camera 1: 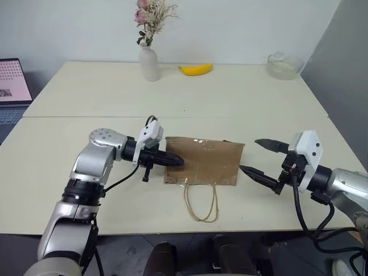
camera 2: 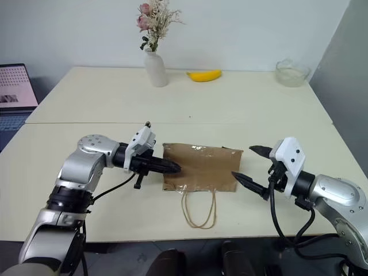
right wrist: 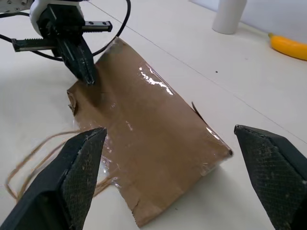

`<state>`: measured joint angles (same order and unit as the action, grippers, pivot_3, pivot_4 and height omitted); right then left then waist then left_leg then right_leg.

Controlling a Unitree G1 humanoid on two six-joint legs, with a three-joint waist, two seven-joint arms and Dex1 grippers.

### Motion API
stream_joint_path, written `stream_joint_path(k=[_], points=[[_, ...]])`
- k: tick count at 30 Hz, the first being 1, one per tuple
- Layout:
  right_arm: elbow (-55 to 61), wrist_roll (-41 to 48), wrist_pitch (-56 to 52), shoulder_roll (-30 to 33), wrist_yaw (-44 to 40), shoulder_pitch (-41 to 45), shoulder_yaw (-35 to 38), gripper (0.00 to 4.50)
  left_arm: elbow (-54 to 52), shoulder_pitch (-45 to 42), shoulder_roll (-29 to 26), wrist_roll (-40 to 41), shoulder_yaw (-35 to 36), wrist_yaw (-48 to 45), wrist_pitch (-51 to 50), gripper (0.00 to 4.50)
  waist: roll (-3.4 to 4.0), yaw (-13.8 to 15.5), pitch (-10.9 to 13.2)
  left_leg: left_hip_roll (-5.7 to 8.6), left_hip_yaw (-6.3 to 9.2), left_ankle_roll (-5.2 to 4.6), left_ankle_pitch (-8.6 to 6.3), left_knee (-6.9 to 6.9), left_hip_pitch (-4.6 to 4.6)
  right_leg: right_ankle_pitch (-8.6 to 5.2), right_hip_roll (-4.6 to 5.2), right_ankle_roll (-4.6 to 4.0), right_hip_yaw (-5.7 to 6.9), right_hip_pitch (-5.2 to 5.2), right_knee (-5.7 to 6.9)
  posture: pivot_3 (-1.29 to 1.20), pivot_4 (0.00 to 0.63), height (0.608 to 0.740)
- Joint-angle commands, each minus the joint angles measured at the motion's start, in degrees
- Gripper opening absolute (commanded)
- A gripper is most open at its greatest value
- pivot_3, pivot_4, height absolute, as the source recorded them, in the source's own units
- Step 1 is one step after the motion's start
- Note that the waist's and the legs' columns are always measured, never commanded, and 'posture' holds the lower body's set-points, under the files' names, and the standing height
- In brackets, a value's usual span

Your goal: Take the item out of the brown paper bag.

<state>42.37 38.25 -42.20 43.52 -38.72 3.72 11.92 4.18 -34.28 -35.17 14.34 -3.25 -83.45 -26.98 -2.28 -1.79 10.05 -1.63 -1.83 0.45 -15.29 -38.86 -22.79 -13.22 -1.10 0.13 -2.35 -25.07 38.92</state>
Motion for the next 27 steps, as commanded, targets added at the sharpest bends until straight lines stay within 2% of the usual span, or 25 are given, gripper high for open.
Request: stream_joint_path(k=[1, 4, 7, 13, 17, 27], points=[[1.7, 2.0, -0.4, 1.3, -1.3, 0.1, -0.2, 4.50, -8.5, 3.0, -3.0, 0.8, 3.6, 3.3, 5.8, 0.63, 0.00, 0.0, 0.0, 0.02, -0.02, 0.00, 0.00, 0.00, 0.00, 0.00, 0.00, 0.00, -0.02, 0.01, -0.02, 0.00, 0.150, 0.740], [2.1, 2.5, -1.2, 2.8, -3.6, 0.4, -4.0, 4.50, -18.9, 12.8, -4.9, 1.7, 4.6, 3.5, 13.2, 1.54, 0.03, -0.1, 0.0, 0.02, -0.09, 0.00, -0.01, 0.01, -0.02, -0.01, 0.13, 0.01, -0.06, 0.01, -0.11, 0.00, 0.150, 0.740], [2.4, 3.9, -2.3, 3.7, -4.9, 0.7, -6.0, 4.50, -25.0, 21.3, -7.3, 2.1, 3.2, 1.5, 18.9, 2.44, 0.04, -0.1, 0.0, -0.03, -0.17, 0.00, -0.01, 0.04, 0.00, -0.01, 0.18, 0.00, -0.15, 0.01, -0.19, 0.00, 0.150, 0.740], [3.3, 6.3, -3.9, 5.9, -6.5, -0.7, -5.3, 4.50, -25.2, 26.2, -8.7, -0.5, -1.7, 1.3, 28.3, 2.44, 0.01, 0.6, 0.0, 0.06, -0.05, 0.00, -0.01, 0.02, 0.13, -0.02, 0.20, -0.02, 0.01, 0.18, -0.18, 0.00, 0.150, 0.740], [4.5, 7.7, -4.8, 7.5, -6.7, -2.9, -4.2, 4.50, -19.5, 23.8, -7.0, -4.2, -7.0, 1.8, 36.1, 2.44, 0.00, 0.5, -0.1, 0.04, -0.04, -0.01, -0.01, 0.04, 0.16, -0.02, 0.18, -0.02, 0.03, 0.27, -0.27, 0.00, 0.150, 0.740], [6.3, 8.9, -5.3, 9.1, -5.6, -6.8, -2.1, 4.50, -8.1, 17.1, -2.5, -11.1, -15.3, 4.5, 48.4, 2.44, 0.00, 0.3, -0.1, 0.02, -0.03, -0.01, -0.01, 0.04, 0.18, -0.02, 0.15, -0.01, 0.04, 0.31, -0.27, 0.00, 0.150, 0.740]])
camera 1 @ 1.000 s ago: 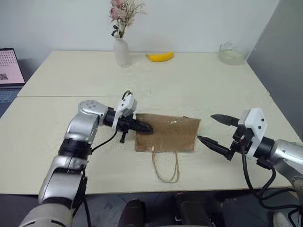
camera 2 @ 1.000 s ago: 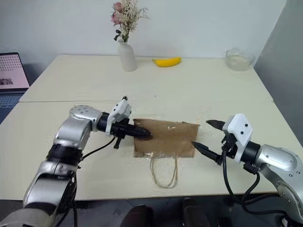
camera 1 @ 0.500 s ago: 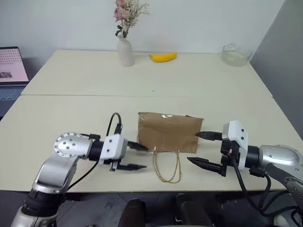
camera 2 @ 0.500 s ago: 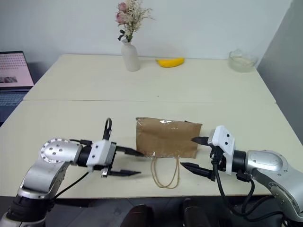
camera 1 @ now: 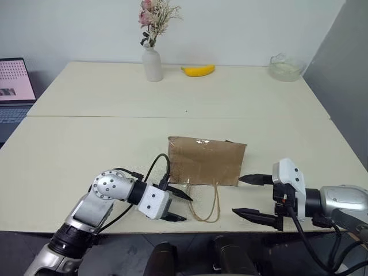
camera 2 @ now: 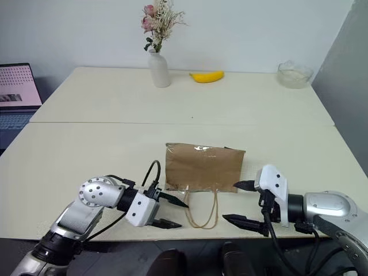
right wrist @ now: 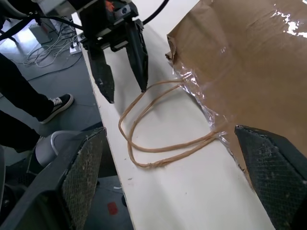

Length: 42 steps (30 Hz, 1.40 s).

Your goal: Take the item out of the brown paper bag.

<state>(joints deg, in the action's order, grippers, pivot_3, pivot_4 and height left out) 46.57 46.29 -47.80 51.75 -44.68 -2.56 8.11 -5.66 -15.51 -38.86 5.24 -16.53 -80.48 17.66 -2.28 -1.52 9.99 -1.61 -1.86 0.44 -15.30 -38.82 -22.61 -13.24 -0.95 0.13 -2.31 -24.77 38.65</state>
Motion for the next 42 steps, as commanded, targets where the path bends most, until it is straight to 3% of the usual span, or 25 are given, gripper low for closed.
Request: stream_joint_path(k=[1, 6, 9, 15, 29, 36, 42], points=[[2.2, 0.9, 0.3, 0.8, 0.5, -0.7, 1.8, 4.50, 2.5, -2.1, 1.6, -2.7, -2.6, 2.0, 4.8, 2.44, 0.00, 0.0, 0.0, 0.00, 0.01, 0.00, 0.00, 0.00, -0.01, 0.00, 0.00, 0.00, 0.01, 0.00, -0.01, 0.00, 0.150, 0.740], [2.5, 1.2, 0.1, 0.8, 1.1, -0.5, 1.4, 4.50, 5.3, -3.5, 3.0, -4.1, -4.8, 3.8, 8.0, 2.44, 0.00, -0.1, 0.0, -0.01, 0.00, 0.00, 0.00, 0.00, 0.00, 0.00, 0.00, 0.01, 0.00, 0.02, -0.01, 0.00, 0.150, 0.740], [2.3, 1.0, 0.2, 0.9, 1.1, -0.2, 0.8, 4.50, 5.0, -3.7, 3.6, -3.2, -5.0, 4.3, 7.4, 1.87, -0.01, -0.1, 0.0, 0.00, 0.00, 0.00, 0.00, 0.00, -0.01, 0.01, 0.00, 0.01, 0.00, 0.02, -0.02, 0.00, 0.150, 0.740], [1.7, -0.4, 1.0, 0.8, 0.3, 0.1, -1.3, 4.50, 2.5, -2.9, 2.2, -1.3, -4.3, 4.4, 4.4, 0.02, 0.00, -0.1, 0.0, -0.01, 0.01, 0.00, 0.00, 0.00, 0.00, 0.01, 0.00, 0.01, 0.01, 0.03, -0.02, 0.00, 0.150, 0.740], [0.8, -5.4, 1.3, -3.0, 1.6, 2.5, -16.2, 4.50, -9.6, 0.0, 3.4, 11.2, 5.6, 17.2, -24.8, 0.02, -0.01, -0.2, 0.0, -0.04, 0.04, 0.00, 0.00, 0.01, 0.02, 0.00, 0.00, 0.02, 0.05, 0.04, -0.05, 0.00, 0.150, 0.740], [-6.4, -17.0, 3.8, -9.8, 3.2, 9.9, -30.1, 4.50, -12.8, -0.7, 4.9, 14.1, 6.7, 20.9, -31.4, 0.02, -0.01, -0.2, 0.0, -0.01, 0.03, 0.00, 0.00, 0.02, 0.11, -0.01, 0.00, 0.01, 0.05, 0.10, -0.06, 0.00, 0.150, 0.740], [-13.1, -24.5, 6.0, -15.5, 4.3, 14.1, -37.1, 4.50, -13.0, -1.5, 5.6, 14.4, 6.7, 21.6, -32.9, 0.02, -0.02, -0.2, 0.0, -0.02, 0.05, 0.00, 0.00, 0.05, 0.08, -0.01, -0.01, 0.00, 0.06, 0.08, -0.07, 0.00, 0.150, 0.740]])
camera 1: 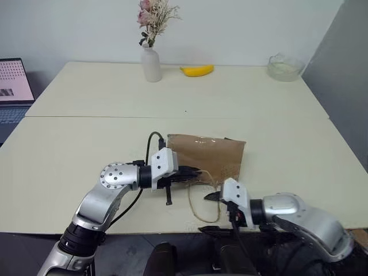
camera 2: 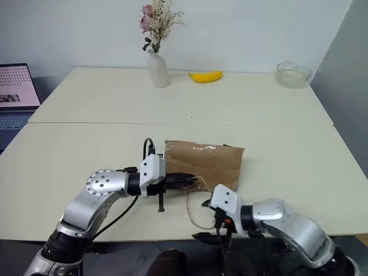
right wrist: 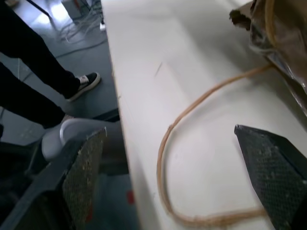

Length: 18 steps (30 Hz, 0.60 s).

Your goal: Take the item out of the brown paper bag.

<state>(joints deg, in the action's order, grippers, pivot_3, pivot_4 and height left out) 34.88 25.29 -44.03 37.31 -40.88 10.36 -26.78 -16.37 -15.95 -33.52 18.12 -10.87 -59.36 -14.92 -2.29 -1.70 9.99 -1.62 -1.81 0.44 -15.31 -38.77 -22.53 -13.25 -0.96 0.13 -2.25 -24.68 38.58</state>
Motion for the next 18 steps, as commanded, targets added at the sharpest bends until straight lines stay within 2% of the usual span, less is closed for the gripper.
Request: stream_joint_path(k=[1, 4, 7, 17, 18], points=[[-2.3, -4.9, 3.0, -1.5, 0.5, 1.3, -2.9, 4.50, -2.3, -1.0, 0.3, 1.4, 1.0, 0.5, -0.2, 0.02, 0.00, 0.0, 0.0, 0.00, 0.00, 0.00, 0.00, 0.00, 0.00, 0.00, 0.00, 0.00, 0.00, 0.00, 0.00, 0.00, 0.150, 0.740], [-4.2, -7.9, 4.1, -3.2, 1.6, 1.5, -3.9, 4.50, -2.3, -0.7, 0.4, 1.2, 0.9, 0.5, 0.2, 0.02, 0.00, 0.0, 0.0, 0.01, -0.02, 0.00, 0.00, 0.00, -0.01, 0.00, 0.01, 0.00, -0.01, 0.00, -0.02, 0.00, 0.150, 0.740], [-5.4, -11.7, 6.3, -3.3, 1.6, 1.6, -5.3, 3.89, -2.1, -0.5, 0.4, 1.0, 0.8, 0.5, 0.5, 0.00, 0.00, 0.0, 0.0, 0.00, -0.01, 0.00, 0.00, 0.00, 0.00, 0.00, 0.01, 0.00, -0.01, 0.00, -0.01, 0.00, 0.150, 0.740], [-6.9, -19.5, 12.6, -3.5, 0.1, 2.0, -8.1, 0.26, -1.7, -1.2, 0.3, 1.4, 1.0, -0.1, 0.4, 0.00, 0.00, 0.0, 0.0, 0.01, -0.01, 0.00, 0.00, 0.00, 0.00, 0.00, 0.02, 0.00, -0.01, 0.00, -0.01, 0.00, 0.150, 0.740], [-7.2, -19.9, 12.9, -3.7, 0.0, 2.0, -8.2, 0.01, -1.6, -1.3, 0.3, 1.5, 1.0, -0.1, 0.3, 0.00, 0.00, 0.0, 0.0, 0.02, -0.01, 0.00, 0.00, 0.00, 0.00, 0.00, 0.02, 0.00, -0.01, 0.01, -0.01, 0.00, 0.150, 0.740]])
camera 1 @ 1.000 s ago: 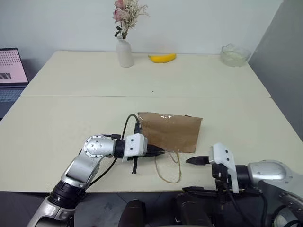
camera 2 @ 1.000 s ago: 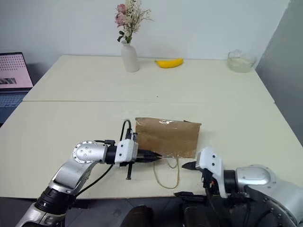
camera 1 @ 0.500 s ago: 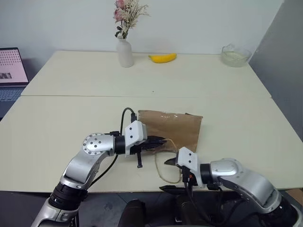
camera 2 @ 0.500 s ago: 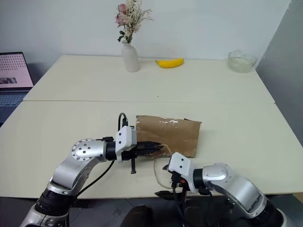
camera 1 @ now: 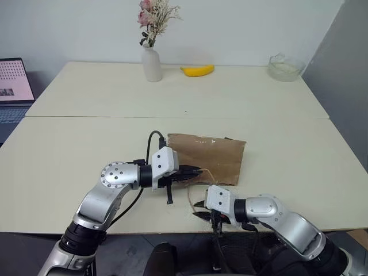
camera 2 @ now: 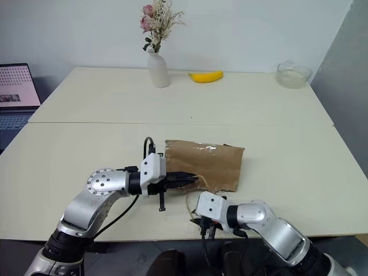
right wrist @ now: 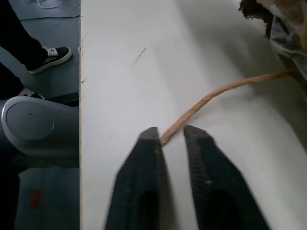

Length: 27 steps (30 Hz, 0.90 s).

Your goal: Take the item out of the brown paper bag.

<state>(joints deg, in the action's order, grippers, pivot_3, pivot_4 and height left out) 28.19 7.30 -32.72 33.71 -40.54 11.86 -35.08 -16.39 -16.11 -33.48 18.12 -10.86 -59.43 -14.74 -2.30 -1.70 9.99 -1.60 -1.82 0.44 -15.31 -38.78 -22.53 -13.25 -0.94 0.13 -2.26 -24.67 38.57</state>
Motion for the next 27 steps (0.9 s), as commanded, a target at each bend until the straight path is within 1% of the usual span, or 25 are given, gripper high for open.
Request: stream_joint_path(k=[1, 7, 16, 20, 24, 27], points=[[-0.7, -2.3, 1.9, -0.1, -0.5, 0.4, 0.2, 0.01, -1.8, -1.3, 0.4, 1.7, 1.1, 0.2, -0.4, 0.00, 0.00, 0.0, 0.0, 0.00, 0.00, 0.00, 0.00, 0.00, 0.00, 0.00, 0.00, 0.00, 0.00, 0.00, 0.00, 0.00, 0.150, 0.740], [-2.2, -4.5, 3.9, -0.7, -1.0, 0.1, 0.4, 0.01, -1.8, -4.4, 1.7, 4.8, 3.4, 3.1, -5.7, 0.00, 0.00, 0.0, 0.0, 0.00, 0.02, 0.00, 0.00, 0.00, 0.00, 0.00, 0.00, 0.00, 0.01, 0.00, 0.00, 0.00, 0.150, 0.740], [-3.9, -6.8, 4.4, -2.0, -1.3, 1.0, 0.2, 0.01, 0.1, -13.5, 5.3, 12.1, 9.5, 10.8, -17.2, 0.00, -0.01, 0.0, 0.0, 0.00, 0.02, 0.00, 0.00, 0.00, 0.01, 0.01, -0.01, 0.01, 0.02, 0.01, 0.02, 0.00, 0.150, 0.740], [-4.6, -8.4, 4.5, -2.5, -1.3, 0.7, -0.2, 0.01, 4.2, -21.2, 8.3, 14.8, 13.6, 16.5, -20.8, 0.00, -0.02, 0.0, 0.0, 0.02, 0.08, 0.00, 0.00, -0.02, 0.01, 0.01, -0.02, 0.02, 0.07, 0.03, 0.03, 0.00, 0.150, 0.740], [-4.9, -9.2, 4.0, -2.7, -1.1, 0.3, -0.1, 0.01, 11.2, -29.3, 11.2, 15.2, 18.5, 23.0, -21.0, 0.00, -0.02, 0.0, 0.0, 0.04, 0.07, 0.01, 0.01, -0.01, 0.04, 0.01, -0.03, 0.02, 0.05, 0.05, 0.02, 0.00, 0.150, 0.740], [-5.1, -9.7, 4.1, -2.9, -1.0, 0.1, 0.2, 0.01, 14.1, -32.3, 11.9, 16.2, 20.5, 24.9, -21.6, 0.00, -0.03, -0.1, 0.0, 0.03, 0.07, 0.01, 0.01, -0.01, 0.06, 0.01, -0.03, 0.02, 0.04, 0.07, 0.02, 0.00, 0.150, 0.740]])
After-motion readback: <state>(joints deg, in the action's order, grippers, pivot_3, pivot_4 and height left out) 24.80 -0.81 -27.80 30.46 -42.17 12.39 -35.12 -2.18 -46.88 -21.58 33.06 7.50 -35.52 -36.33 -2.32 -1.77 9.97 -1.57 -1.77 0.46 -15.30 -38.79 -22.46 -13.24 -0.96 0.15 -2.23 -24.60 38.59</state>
